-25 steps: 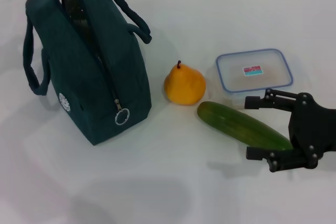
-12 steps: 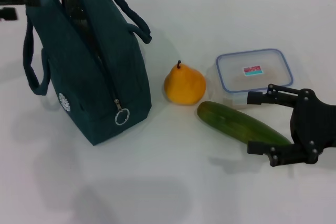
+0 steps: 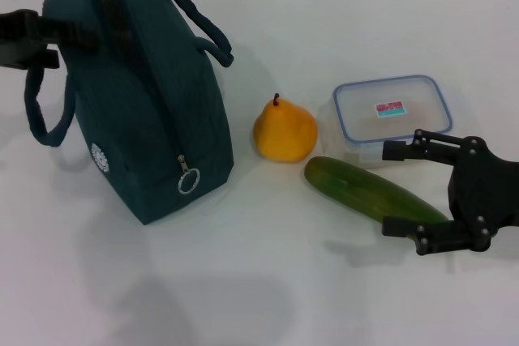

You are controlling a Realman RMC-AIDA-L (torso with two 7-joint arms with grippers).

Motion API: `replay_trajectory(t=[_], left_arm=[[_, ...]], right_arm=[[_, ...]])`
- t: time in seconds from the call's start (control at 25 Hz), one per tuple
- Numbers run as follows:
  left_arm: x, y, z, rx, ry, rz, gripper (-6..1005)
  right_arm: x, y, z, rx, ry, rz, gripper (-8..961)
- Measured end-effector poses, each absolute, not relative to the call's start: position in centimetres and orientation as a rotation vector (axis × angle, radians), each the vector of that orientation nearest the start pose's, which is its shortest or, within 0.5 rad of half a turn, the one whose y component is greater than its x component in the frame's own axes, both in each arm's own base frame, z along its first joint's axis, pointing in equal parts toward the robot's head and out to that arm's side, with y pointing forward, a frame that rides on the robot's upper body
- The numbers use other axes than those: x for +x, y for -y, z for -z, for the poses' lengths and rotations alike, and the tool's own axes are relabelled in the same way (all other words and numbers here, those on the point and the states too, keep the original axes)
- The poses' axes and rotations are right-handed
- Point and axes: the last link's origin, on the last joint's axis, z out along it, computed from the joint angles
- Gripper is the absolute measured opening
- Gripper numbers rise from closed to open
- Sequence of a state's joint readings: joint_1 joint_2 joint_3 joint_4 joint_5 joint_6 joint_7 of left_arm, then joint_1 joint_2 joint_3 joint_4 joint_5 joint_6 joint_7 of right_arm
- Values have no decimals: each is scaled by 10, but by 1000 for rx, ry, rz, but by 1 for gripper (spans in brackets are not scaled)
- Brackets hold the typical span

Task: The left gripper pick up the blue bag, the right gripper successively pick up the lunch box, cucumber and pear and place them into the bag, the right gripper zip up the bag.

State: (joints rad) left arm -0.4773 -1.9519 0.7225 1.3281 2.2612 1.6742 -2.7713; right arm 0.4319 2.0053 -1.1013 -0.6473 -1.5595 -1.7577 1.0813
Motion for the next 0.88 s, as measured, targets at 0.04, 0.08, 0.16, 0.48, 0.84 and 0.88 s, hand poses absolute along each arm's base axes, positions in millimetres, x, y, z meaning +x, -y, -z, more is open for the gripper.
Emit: replay_trajectory(t=[0.04,0.08,0.16,0.48,0.84,0.88], left_arm=[[-252,-347,-143,-2061,1696,381,834],[-253,-346,-142,-2065,1686,390,834],[-254,-343,-140,-2092,1636,395,832],[-250,-338,-131,-2171,1574,351,561],[-246,-336,-124,-2208,1601,348,139],[-246,-334,-123,-2217,1606,346,114]], right_arm=[[233,-288,-3,-2875,-67,-1023,884],[233,-288,-3,-2875,-67,-1023,884],[233,-288,-3,-2874,-67,-1023,884],[233,-287,-2,-2874,-69,-1027,884],[234,-287,-2,-2870,-86,-1033,881],[235,-288,-3,-2863,-87,-1033,881]])
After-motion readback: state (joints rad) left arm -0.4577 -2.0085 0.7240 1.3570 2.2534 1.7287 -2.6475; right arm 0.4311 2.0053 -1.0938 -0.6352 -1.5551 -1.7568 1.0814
